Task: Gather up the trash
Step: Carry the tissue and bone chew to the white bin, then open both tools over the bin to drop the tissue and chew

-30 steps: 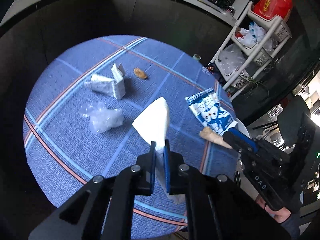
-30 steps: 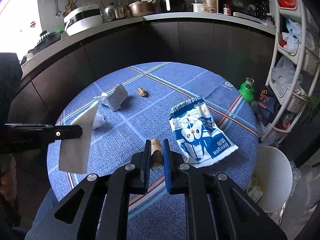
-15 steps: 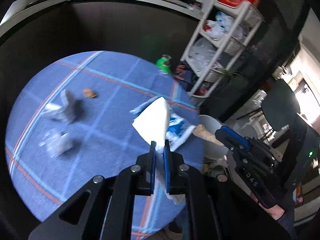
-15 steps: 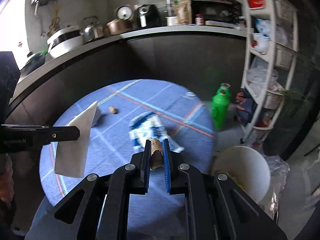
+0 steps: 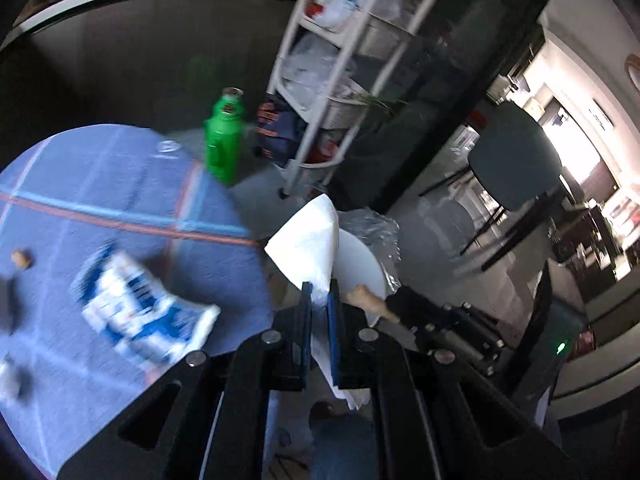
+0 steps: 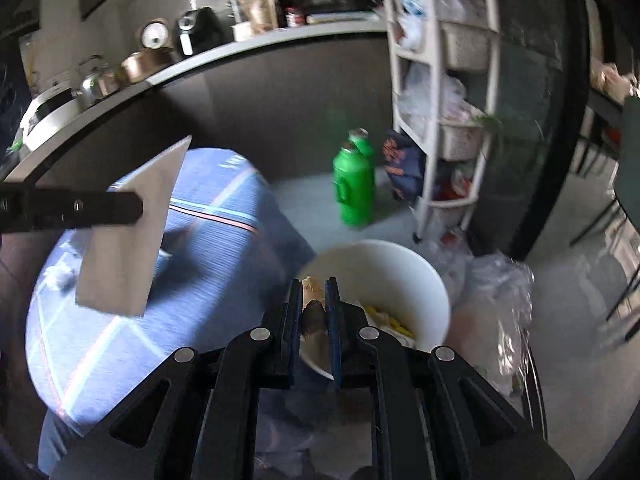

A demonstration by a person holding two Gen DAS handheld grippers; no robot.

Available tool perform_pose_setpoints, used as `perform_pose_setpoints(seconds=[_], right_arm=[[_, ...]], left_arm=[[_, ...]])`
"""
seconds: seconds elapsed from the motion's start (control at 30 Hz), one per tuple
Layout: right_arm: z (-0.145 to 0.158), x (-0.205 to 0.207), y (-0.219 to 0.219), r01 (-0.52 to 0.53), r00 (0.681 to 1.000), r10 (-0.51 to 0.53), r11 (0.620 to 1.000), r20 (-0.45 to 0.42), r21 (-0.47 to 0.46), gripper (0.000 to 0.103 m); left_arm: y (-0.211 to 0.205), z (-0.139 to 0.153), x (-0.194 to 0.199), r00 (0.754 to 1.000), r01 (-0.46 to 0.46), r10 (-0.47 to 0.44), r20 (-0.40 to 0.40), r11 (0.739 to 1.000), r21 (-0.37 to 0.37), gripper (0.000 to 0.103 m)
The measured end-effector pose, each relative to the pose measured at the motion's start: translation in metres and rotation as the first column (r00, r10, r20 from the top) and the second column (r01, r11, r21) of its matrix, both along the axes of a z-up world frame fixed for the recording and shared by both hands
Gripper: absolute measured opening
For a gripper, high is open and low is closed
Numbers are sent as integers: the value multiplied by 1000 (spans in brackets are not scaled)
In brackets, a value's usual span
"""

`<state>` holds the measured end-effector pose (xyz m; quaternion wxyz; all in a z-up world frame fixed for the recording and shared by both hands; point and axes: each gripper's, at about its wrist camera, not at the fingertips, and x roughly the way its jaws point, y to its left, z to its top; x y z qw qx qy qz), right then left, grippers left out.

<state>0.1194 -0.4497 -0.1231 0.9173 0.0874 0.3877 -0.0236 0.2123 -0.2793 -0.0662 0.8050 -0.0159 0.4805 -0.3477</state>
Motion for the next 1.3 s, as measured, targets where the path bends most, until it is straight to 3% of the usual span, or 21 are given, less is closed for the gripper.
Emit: perform_pose_setpoints(seconds=[0.27,0.5,0.57,0.6,0.63,0.7,0.77,0.9,0.93,1.0,1.3], right_arm=[[-50,12,-41,36,997,-33,999,-69,37,11],[-80,26,-52,3,993,1,999,-115,36,11],[-87,29,-52,-11,992,15,999,-125,31,11],[-88,29,-53,-17,992,20,999,-125,28,13],[-90,30,-53,-23,991,26,999,-128,24,25],[-91,29,-53,-36,993,38,999,-114,19,34],[-90,27,-51,-49,993,49,999,-108,8,41],[-85,22,-46,-51,995,51,999,-89,-1,64],[-83,22,-44,-55,995,55,998,-88,3,80],[-79,20,-42,-55,996,55,999,-76,2,92],[-54,11,-29,-40,998,40,999,-53,-13,94]], left_arm=[[-73,-45,30,995,86,-83,-55,995,44,8],[-105,-82,43,989,131,-123,-83,986,106,9],[-108,-87,44,989,131,-122,-80,984,120,15],[-109,-87,45,990,128,-119,-76,984,121,29],[-110,-88,46,991,120,-112,-68,985,121,46],[-110,-86,46,995,95,-91,-40,989,111,65],[-107,-81,47,997,82,-81,-20,992,99,72],[-103,-71,46,998,55,-57,27,995,88,97],[-102,-69,45,998,43,-47,36,995,86,99],[-95,-63,41,999,29,-32,41,997,66,99],[-60,-37,26,998,-28,27,49,999,25,99]])
